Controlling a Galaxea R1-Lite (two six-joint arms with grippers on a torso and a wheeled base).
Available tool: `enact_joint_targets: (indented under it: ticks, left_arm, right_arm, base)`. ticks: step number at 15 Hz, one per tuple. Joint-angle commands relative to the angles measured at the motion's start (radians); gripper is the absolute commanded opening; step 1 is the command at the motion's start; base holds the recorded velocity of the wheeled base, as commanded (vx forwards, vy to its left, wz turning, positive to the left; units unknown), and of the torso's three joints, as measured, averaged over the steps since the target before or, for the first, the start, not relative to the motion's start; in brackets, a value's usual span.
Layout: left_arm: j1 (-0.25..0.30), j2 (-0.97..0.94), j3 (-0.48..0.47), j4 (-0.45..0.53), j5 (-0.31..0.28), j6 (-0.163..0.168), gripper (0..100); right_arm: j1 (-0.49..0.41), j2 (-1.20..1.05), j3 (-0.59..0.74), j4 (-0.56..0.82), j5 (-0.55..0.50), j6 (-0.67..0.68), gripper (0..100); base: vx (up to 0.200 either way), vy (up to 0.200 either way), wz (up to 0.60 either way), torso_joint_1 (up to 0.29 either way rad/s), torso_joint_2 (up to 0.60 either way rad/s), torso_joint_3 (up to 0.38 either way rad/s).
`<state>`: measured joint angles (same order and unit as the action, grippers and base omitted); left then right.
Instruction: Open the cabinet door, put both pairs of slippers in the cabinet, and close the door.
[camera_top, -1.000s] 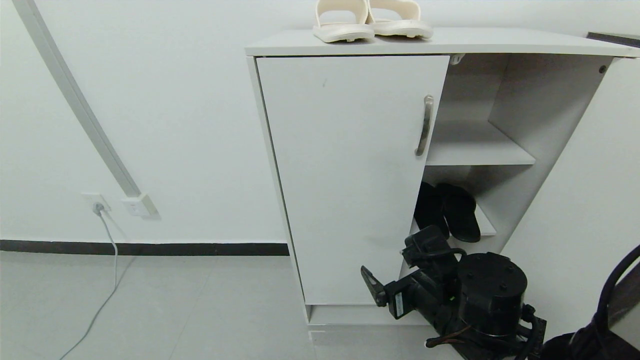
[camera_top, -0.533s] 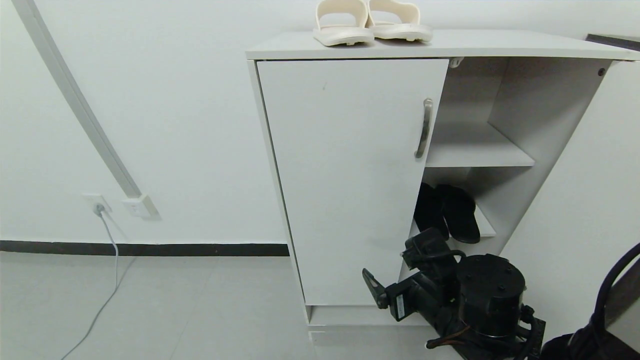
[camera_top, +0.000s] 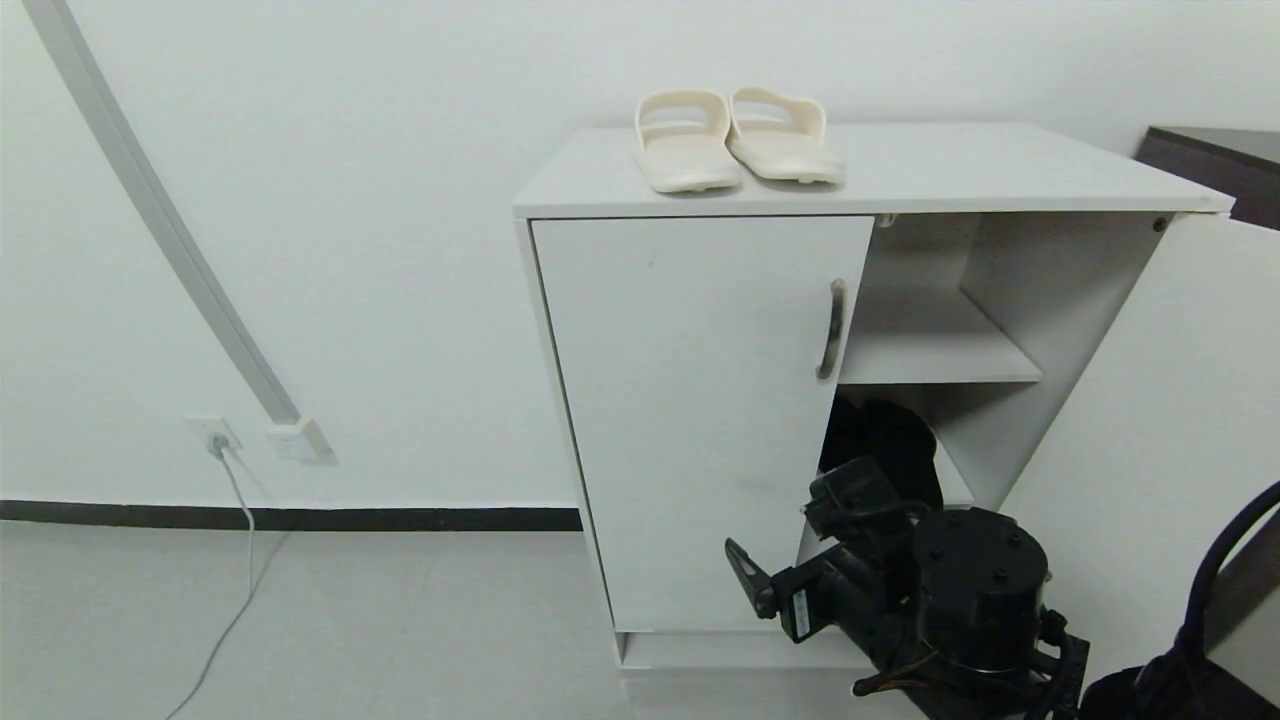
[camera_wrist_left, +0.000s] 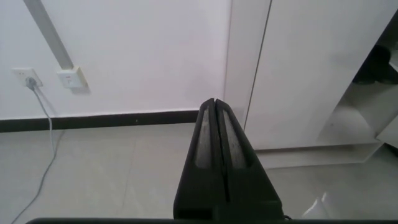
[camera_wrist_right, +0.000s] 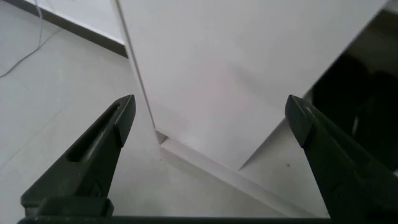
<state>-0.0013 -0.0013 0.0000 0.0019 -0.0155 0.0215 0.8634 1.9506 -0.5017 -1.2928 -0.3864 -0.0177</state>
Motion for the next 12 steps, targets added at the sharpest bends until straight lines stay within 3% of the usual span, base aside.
enact_joint_targets:
  ticks: [1, 12]
  left_arm:
    - [0.000, 0.001, -0.002, 0.000, 0.000, 0.000, 0]
    - [0.000, 0.001, 0.000, 0.000, 0.000, 0.000, 0]
  right_arm:
    - [0.002, 0.007, 0.000, 0.000, 0.000, -0.001, 100]
    - [0.002, 0.007, 0.002, 0.000, 0.000, -0.002, 100]
  base:
    - [0.000, 0.000, 0.00, 0.115, -0.46, -0.339]
    - [0.000, 0.000, 0.00, 0.161, -0.48, -0.323]
